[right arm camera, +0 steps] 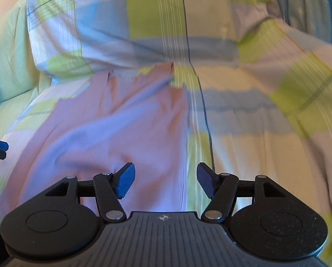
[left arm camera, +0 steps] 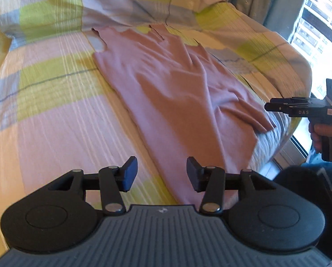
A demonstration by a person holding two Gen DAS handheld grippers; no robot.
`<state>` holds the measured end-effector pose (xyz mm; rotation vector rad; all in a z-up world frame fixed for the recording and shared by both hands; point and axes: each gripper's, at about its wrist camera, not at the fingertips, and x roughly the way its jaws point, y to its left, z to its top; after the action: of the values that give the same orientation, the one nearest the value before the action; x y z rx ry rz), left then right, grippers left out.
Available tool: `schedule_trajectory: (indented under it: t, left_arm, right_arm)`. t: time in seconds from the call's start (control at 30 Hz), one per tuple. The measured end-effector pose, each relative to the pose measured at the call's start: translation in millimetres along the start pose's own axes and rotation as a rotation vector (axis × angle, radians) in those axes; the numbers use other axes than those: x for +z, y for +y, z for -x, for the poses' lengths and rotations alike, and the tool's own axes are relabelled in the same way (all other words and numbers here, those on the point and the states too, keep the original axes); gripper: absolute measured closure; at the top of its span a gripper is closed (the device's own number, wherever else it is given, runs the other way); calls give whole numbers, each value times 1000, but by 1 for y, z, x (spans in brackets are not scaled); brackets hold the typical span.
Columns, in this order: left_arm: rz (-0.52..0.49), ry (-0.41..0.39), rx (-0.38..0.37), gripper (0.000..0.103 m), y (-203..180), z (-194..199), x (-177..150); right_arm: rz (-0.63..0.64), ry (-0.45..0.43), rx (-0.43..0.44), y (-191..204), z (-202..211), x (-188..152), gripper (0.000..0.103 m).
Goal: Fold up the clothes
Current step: 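Grasp the hem with the left gripper and pull it to straighten the top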
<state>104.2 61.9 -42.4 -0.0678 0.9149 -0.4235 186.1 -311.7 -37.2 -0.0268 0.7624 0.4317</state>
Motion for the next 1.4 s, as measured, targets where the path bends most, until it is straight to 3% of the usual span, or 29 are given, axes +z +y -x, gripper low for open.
schedule_trajectory:
  t: [0.1,0.23,0.33,0.43,0.47,0.57,0.63,0.73,0.9,1.17,1.4]
  left_arm:
    - [23,57,-6,62,-14,-1,-16]
    - [61,123,-9,75,-23,-13,-27]
    - [60,130,11,77,-29,-17,-26]
    - [53,136,43,91,-32,-21,-23]
    - [42,137,57,101,-33,-22,-22]
    - [18,130,70,103,-36,-24,-22]
    - [16,118,73,103,-36,-20,-22]
    - [24,82,82,103,-31,2,-22]
    - [26,60,97,103,-20,39,-27]
    - [32,125,102,103,-10,23,-39]
    - [12,154,105,103,-4,22,-40]
  right_arm:
    - [-25,24,-3,-2,14,-24,39]
    - [-79,45,-4,-8,21,-42,39]
    - [-105,53,-6,-13,20,-47,39]
    - [-162,59,29,-20,18,-47,40]
    - [-181,61,43,-22,17,-47,41]
    - [-210,66,52,-22,14,-48,62]
    - [-206,79,34,-21,13,-47,102]
    - [-207,72,11,-25,22,-42,102]
    - [-152,12,-73,-22,72,-37,103]
    - [-188,135,-100,-28,65,-76,103]
    - [-138,173,-118,-22,57,-80,103]
